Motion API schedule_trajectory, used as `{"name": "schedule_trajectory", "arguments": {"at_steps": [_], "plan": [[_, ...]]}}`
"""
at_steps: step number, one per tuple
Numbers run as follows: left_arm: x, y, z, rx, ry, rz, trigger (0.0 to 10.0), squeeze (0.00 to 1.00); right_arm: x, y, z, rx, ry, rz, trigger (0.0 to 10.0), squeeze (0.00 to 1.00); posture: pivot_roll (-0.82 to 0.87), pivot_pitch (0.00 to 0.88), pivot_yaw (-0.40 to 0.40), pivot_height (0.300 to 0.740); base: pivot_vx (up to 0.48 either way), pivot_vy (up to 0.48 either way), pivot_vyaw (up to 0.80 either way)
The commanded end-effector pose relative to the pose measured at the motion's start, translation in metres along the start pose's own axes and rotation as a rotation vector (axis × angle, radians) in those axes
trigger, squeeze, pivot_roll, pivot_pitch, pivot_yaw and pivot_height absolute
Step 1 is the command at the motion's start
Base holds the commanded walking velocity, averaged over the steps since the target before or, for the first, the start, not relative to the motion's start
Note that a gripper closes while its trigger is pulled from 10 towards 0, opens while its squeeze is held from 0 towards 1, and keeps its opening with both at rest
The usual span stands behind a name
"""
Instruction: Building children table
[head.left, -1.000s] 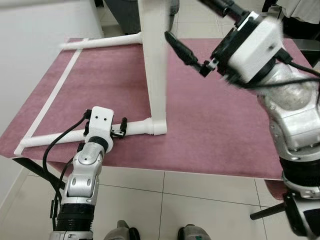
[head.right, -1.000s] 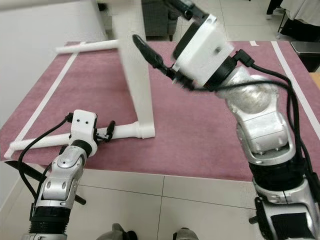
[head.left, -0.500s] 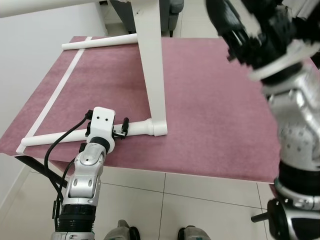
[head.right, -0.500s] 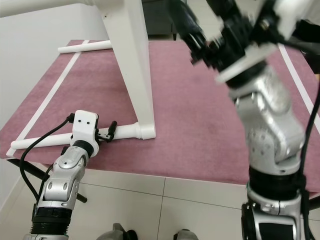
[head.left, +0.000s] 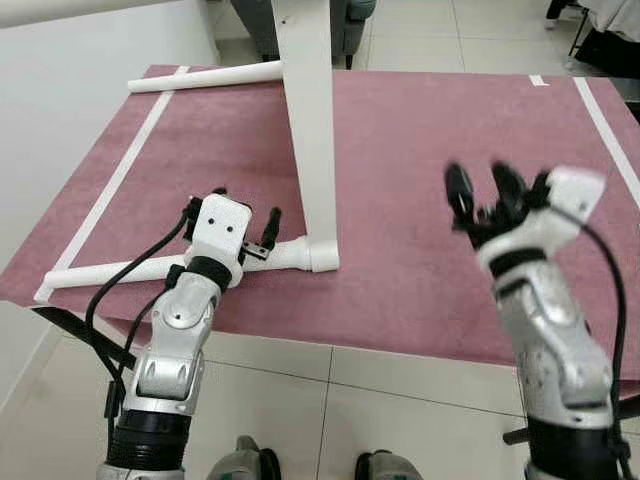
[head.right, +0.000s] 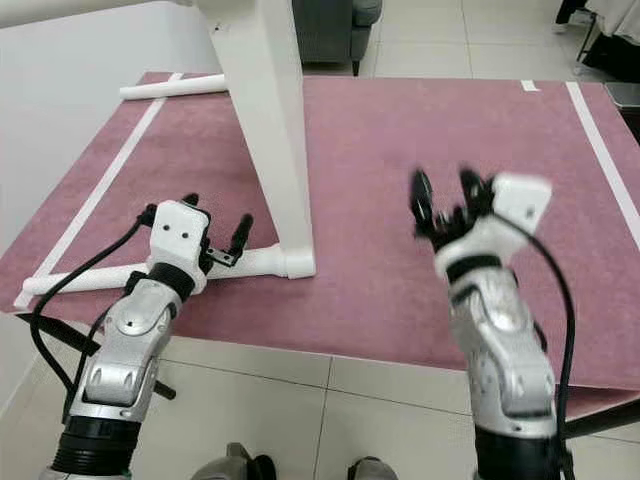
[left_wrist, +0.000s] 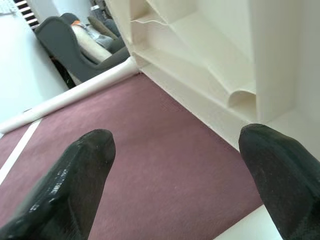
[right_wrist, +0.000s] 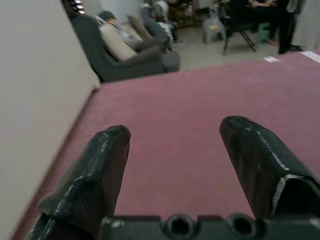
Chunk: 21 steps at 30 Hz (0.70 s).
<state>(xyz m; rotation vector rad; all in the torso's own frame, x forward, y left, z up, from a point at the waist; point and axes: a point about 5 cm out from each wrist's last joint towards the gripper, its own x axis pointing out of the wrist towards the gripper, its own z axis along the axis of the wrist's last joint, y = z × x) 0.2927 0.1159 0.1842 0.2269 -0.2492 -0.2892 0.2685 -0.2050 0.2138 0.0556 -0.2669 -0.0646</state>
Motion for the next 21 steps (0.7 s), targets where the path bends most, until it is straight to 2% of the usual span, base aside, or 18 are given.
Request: {"name": "schedule_trajectory", "arguments": {"at_steps": [1,2,3,4,6,8,11,15,17,19,20,21], "plan": [[-0.005,0.002,-0.006,-0.020,0.030,0.000,10.0,0.00,-0.005,-0.008,-0.007,-0.032,0.008,-0.070,10.0,0.00,-0.10,0.110,0.094,0.740,0.000,0.000,0.00],[-0.006,0.004,-0.008,-0.023,0.038,0.003,10.0,0.00,-0.011,-0.013,-0.015,-0.081,0.032,-0.098,10.0,0.00,-0.10,0.109,0.094,0.740,0.000,0.000,0.00],[-0.006,0.004,-0.008,-0.023,0.038,0.003,10.0,0.00,-0.011,-0.013,-0.015,-0.081,0.032,-0.098,10.0,0.00,-0.10,0.109,0.094,0.740,0.000,0.000,0.00],[-0.007,0.005,-0.009,-0.025,0.043,0.005,10.0,0.00,-0.015,-0.016,-0.021,-0.120,0.046,-0.114,10.0,0.00,-0.10,0.107,0.096,0.740,0.000,0.000,0.00],[-0.010,0.004,-0.012,-0.019,0.056,-0.014,10.0,0.00,-0.025,-0.025,-0.034,-0.134,0.092,-0.186,10.0,0.00,-0.10,0.103,0.101,0.740,0.000,0.000,0.00],[-0.010,0.003,-0.013,-0.016,0.061,-0.021,10.0,0.00,-0.028,-0.027,-0.037,-0.140,0.104,-0.203,10.0,0.00,-0.10,0.103,0.101,0.740,0.000,0.000,0.00],[-0.010,-0.003,-0.016,-0.013,0.063,-0.055,10.0,0.00,-0.031,-0.023,-0.041,-0.178,0.106,-0.193,10.0,0.00,-0.11,0.103,0.109,0.740,0.000,0.000,0.00],[-0.007,-0.009,-0.012,-0.018,0.046,-0.095,10.0,0.00,-0.030,-0.020,-0.040,-0.173,0.102,-0.184,10.0,0.00,-0.11,0.103,0.112,0.740,0.000,0.000,0.00],[-0.008,-0.024,-0.005,-0.023,0.015,-0.219,10.0,0.00,-0.029,-0.017,-0.040,-0.182,0.086,-0.192,10.0,0.00,-0.12,0.103,0.116,0.740,0.000,0.000,0.00],[-0.016,-0.037,-0.001,-0.024,-0.002,-0.353,10.0,0.00,-0.027,-0.018,-0.039,-0.193,0.071,-0.201,10.0,0.00,-0.12,0.104,0.117,0.740,0.000,0.000,0.00],[-0.016,-0.037,-0.001,-0.024,-0.002,-0.353,10.0,0.00,-0.027,-0.018,-0.039,-0.193,0.071,-0.201,10.0,0.00,-0.12,0.104,0.117,0.740,0.000,0.000,0.00],[-0.023,-0.041,0.000,-0.023,-0.002,-0.412,10.0,0.00,-0.027,-0.019,-0.038,-0.203,0.058,-0.203,10.0,0.00,-0.12,0.105,0.117,0.740,0.000,0.000,0.00]]}}
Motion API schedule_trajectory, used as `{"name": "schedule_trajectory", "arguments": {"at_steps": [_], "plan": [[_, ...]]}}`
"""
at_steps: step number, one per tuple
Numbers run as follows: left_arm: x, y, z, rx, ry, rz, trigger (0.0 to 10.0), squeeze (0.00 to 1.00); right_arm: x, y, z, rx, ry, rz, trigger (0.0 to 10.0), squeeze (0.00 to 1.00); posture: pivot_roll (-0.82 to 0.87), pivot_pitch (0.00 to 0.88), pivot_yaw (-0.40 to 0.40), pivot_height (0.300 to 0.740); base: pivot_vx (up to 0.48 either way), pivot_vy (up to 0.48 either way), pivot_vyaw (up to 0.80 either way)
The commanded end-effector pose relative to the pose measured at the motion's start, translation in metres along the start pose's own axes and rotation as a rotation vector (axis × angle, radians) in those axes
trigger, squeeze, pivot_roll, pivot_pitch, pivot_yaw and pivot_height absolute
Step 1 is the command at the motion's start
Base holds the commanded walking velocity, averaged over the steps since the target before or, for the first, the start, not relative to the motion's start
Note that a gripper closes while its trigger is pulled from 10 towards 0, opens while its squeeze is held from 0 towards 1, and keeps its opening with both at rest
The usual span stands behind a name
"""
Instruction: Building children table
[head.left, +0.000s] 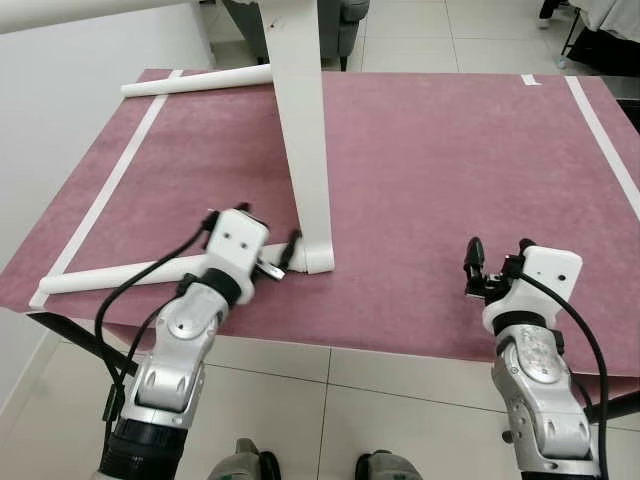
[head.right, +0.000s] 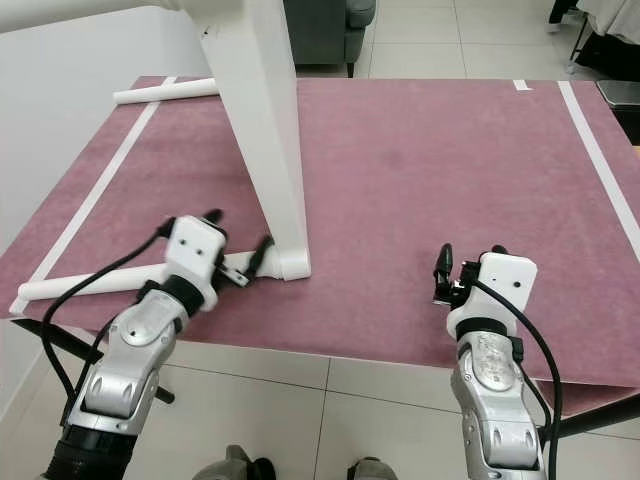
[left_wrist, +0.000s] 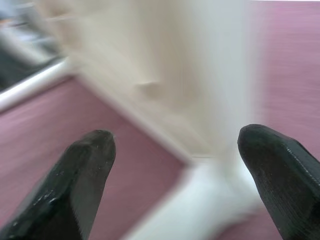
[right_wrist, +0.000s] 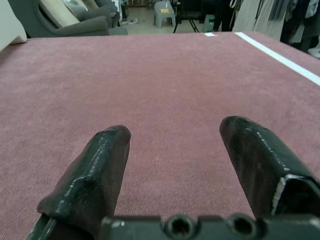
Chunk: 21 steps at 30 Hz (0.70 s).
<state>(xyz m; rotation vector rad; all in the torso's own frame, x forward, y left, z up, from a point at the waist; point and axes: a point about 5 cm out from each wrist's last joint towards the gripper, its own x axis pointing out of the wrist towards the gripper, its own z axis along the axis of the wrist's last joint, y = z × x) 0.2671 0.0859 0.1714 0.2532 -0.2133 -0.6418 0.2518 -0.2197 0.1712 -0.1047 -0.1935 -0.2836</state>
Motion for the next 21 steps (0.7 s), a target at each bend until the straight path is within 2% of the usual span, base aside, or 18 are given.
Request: {"name": "schedule_trajectory", "arguments": {"at_steps": [1,8,10,13,15,21], "plan": [[-0.004,-0.005,0.000,-0.007,0.005,-0.058,10.0,0.00,0.000,0.000,-0.002,-0.013,-0.003,-0.006,10.0,0.00,-0.12,0.105,0.117,0.740,0.000,0.000,0.00],[-0.007,-0.008,0.003,-0.017,-0.002,-0.079,10.0,0.00,0.002,0.000,0.003,-0.022,-0.028,0.007,10.0,0.00,-0.12,0.107,0.115,0.740,0.000,0.000,0.00],[-0.003,-0.008,0.005,-0.018,-0.009,-0.056,10.0,0.00,0.003,0.000,0.003,-0.023,-0.032,0.009,10.0,0.00,-0.11,0.107,0.110,0.740,0.000,0.000,0.00],[0.023,0.002,0.011,-0.011,-0.045,0.141,10.0,0.00,0.007,0.006,0.004,-0.021,-0.042,0.022,10.0,0.00,-0.12,0.105,0.110,0.740,0.000,0.000,0.00],[0.030,0.006,0.012,-0.011,-0.045,0.196,10.0,0.00,0.008,0.008,0.005,-0.021,-0.047,0.028,10.0,0.00,-0.12,0.105,0.109,0.740,0.000,0.000,0.00],[0.040,0.010,0.018,-0.043,-0.072,0.205,10.0,0.00,0.009,0.008,0.006,-0.023,-0.055,0.025,10.0,0.00,-0.13,0.104,0.111,0.740,0.000,0.000,0.00]]}}
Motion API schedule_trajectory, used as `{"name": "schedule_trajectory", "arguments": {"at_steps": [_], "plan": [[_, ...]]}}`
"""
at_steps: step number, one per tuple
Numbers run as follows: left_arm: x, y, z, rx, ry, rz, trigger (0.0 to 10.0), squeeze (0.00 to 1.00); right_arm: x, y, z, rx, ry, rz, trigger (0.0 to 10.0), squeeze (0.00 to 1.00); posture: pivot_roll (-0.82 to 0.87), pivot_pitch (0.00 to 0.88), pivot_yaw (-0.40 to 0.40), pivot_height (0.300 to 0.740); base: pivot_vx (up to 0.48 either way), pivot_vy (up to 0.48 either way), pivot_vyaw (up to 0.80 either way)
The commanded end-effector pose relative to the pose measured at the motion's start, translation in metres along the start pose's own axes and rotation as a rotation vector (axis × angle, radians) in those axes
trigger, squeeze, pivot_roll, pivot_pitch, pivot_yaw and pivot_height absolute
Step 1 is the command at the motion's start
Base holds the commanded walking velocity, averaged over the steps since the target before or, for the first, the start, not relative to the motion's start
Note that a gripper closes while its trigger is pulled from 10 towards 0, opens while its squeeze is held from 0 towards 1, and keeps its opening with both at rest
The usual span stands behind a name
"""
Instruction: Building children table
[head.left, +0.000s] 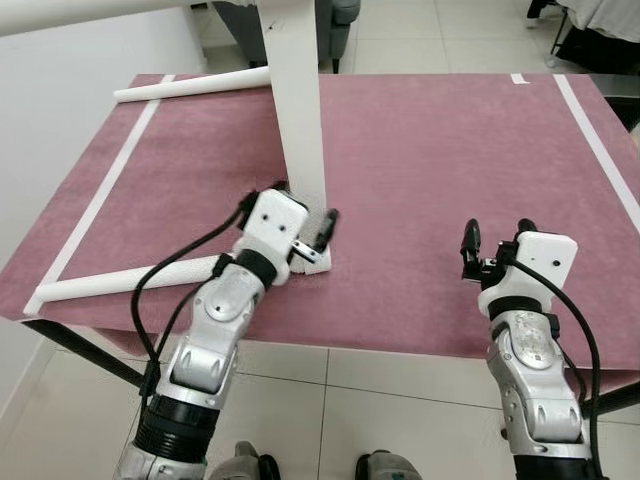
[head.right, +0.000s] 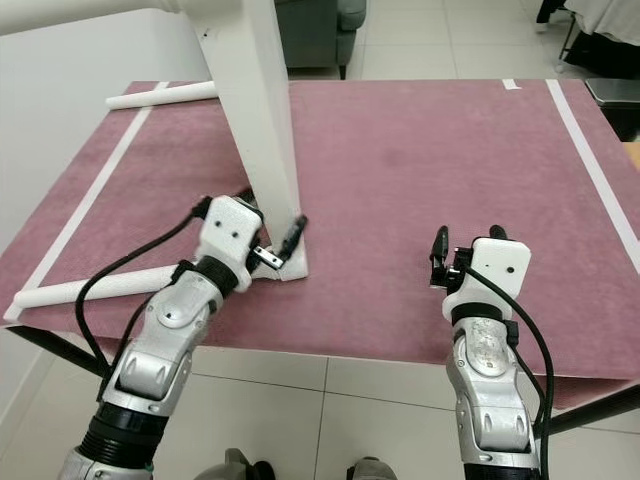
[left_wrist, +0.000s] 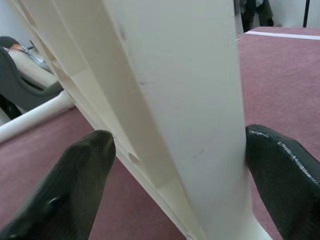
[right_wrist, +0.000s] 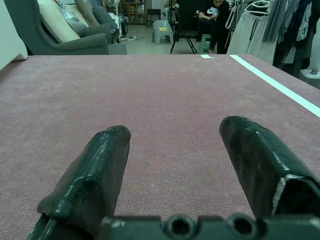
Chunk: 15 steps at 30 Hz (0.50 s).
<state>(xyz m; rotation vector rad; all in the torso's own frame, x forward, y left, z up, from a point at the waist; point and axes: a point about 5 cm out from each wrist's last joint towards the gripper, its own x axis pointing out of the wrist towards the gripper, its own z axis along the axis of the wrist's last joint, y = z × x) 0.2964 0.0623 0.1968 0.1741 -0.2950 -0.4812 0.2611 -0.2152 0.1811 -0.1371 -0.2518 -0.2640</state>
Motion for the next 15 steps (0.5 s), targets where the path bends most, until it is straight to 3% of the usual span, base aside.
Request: {"name": "schedule_trajectory", "arguments": {"at_steps": [1,9,15], "plan": [[0.002,0.003,-0.002,-0.009,0.003,0.019,10.0,0.00,-0.001,0.002,-0.003,-0.002,0.008,0.006,10.0,0.00,-0.13,0.105,0.112,0.740,0.000,0.000,0.00],[0.009,0.002,0.001,-0.057,-0.005,0.001,10.0,0.00,0.000,0.002,-0.003,-0.003,0.004,0.005,10.0,0.00,-0.13,0.105,0.114,0.740,0.000,0.000,0.00],[0.008,-0.008,0.000,-0.081,-0.001,-0.006,10.0,0.00,0.000,0.003,-0.004,-0.002,0.003,0.009,10.0,0.00,-0.13,0.105,0.116,0.740,0.000,0.000,0.00]]}}
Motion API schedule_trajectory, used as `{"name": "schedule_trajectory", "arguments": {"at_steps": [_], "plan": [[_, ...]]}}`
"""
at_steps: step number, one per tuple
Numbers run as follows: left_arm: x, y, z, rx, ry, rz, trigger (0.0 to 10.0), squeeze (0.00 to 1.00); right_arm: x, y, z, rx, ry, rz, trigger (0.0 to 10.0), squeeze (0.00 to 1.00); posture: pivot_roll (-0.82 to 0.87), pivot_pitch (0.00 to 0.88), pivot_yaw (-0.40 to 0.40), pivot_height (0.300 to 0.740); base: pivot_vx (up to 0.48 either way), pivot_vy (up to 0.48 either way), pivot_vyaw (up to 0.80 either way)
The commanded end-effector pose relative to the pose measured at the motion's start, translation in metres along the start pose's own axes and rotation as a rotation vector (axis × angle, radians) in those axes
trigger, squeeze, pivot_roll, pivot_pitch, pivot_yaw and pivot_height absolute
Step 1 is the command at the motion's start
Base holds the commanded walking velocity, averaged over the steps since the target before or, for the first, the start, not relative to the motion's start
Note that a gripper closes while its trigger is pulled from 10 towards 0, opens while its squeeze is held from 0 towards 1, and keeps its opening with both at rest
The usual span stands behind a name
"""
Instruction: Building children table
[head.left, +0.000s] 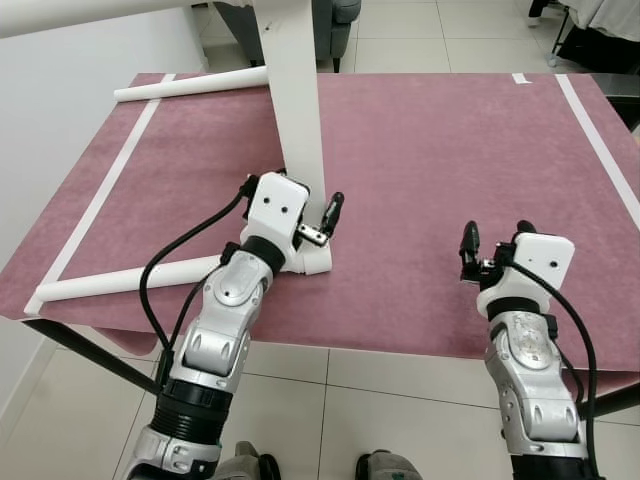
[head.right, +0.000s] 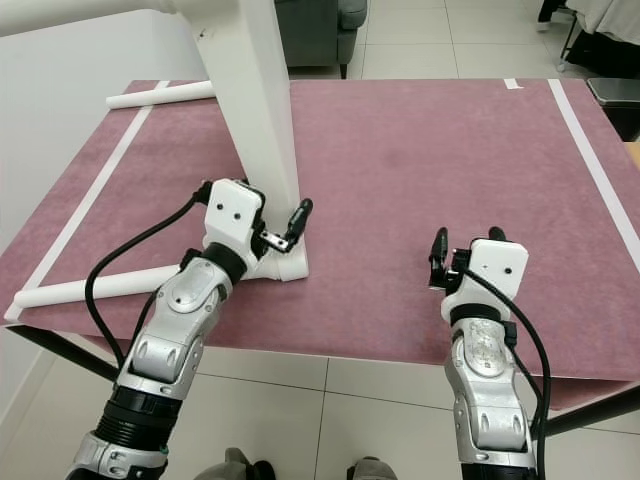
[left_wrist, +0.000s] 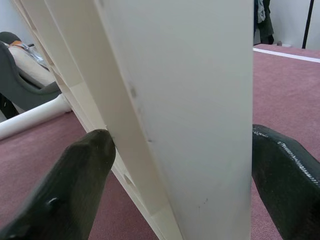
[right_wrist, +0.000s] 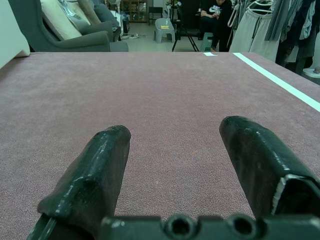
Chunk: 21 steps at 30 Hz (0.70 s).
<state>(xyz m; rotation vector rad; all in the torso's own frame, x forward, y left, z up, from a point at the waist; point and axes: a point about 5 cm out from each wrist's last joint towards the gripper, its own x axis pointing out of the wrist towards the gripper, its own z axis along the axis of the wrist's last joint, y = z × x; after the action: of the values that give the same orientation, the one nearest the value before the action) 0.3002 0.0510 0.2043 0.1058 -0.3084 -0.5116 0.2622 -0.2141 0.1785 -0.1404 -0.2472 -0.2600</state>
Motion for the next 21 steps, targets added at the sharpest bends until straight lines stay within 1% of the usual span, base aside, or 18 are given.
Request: {"name": "schedule_trajectory", "arguments": {"at_steps": [1,2,3,5,6,9,10,11,12,13,16,18,21], "plan": [[-0.003,-0.001,-0.007,-0.017,0.032,0.020,10.0,0.00,0.000,0.002,-0.002,0.002,-0.001,0.004,10.0,0.00,-0.13,0.105,0.114,0.740,0.000,0.000,0.00],[-0.003,-0.001,-0.007,-0.017,0.032,0.020,10.0,0.00,0.000,0.002,-0.002,0.002,-0.001,0.004,10.0,0.00,-0.13,0.105,0.114,0.740,0.000,0.000,0.00],[-0.003,0.000,-0.006,-0.022,0.032,0.025,9.5,0.00,0.000,0.002,-0.002,0.002,-0.001,0.005,10.0,0.00,-0.13,0.105,0.115,0.740,0.000,0.000,0.00],[-0.003,0.000,-0.006,-0.025,0.031,0.028,9.5,0.00,0.000,0.002,-0.002,0.002,-0.001,0.006,10.0,0.00,-0.13,0.105,0.115,0.740,0.000,0.000,0.00],[-0.005,-0.001,-0.005,-0.032,0.031,0.025,10.0,0.00,0.001,0.002,-0.002,0.001,0.000,0.006,10.0,0.00,-0.13,0.104,0.114,0.740,0.000,0.000,0.00],[-0.009,-0.002,-0.004,-0.034,0.034,0.021,10.0,0.00,0.001,0.002,-0.002,0.000,0.000,0.007,10.0,0.00,-0.13,0.105,0.114,0.740,0.000,0.000,0.00],[-0.017,-0.003,-0.005,-0.038,0.045,0.010,10.0,0.00,0.000,0.002,-0.002,-0.003,0.000,0.008,10.0,0.00,-0.13,0.105,0.115,0.740,0.000,0.000,0.00],[-0.017,-0.003,-0.005,-0.038,0.045,0.010,10.0,0.00,0.000,0.002,-0.002,-0.003,0.000,0.008,10.0,0.00,-0.13,0.105,0.115,0.740,0.000,0.000,0.00],[-0.024,-0.003,-0.006,-0.044,0.055,-0.005,10.0,0.00,0.000,0.001,-0.002,-0.004,0.001,0.006,10.0,0.00,-0.13,0.106,0.114,0.740,0.000,0.000,0.00],[-0.024,-0.003,-0.006,-0.044,0.055,-0.005,10.0,0.00,0.000,0.001,-0.002,-0.004,0.001,0.006,10.0,0.00,-0.13,0.106,0.114,0.740,0.000,0.000,0.00],[-0.039,-0.004,-0.006,-0.048,0.063,-0.070,10.0,0.00,0.000,0.000,-0.004,-0.007,0.004,0.006,10.0,0.00,-0.12,0.105,0.108,0.740,0.000,0.000,0.00],[-0.040,-0.004,-0.006,-0.039,0.059,-0.098,10.0,0.00,0.001,0.001,-0.005,-0.006,0.008,0.013,10.0,0.00,-0.11,0.102,0.102,0.740,0.000,0.000,0.00],[-0.036,-0.003,-0.006,-0.027,0.053,-0.099,10.0,0.00,0.003,0.003,-0.006,-0.004,0.009,0.022,10.0,0.00,-0.11,0.099,0.099,0.740,0.000,0.000,0.00]]}}
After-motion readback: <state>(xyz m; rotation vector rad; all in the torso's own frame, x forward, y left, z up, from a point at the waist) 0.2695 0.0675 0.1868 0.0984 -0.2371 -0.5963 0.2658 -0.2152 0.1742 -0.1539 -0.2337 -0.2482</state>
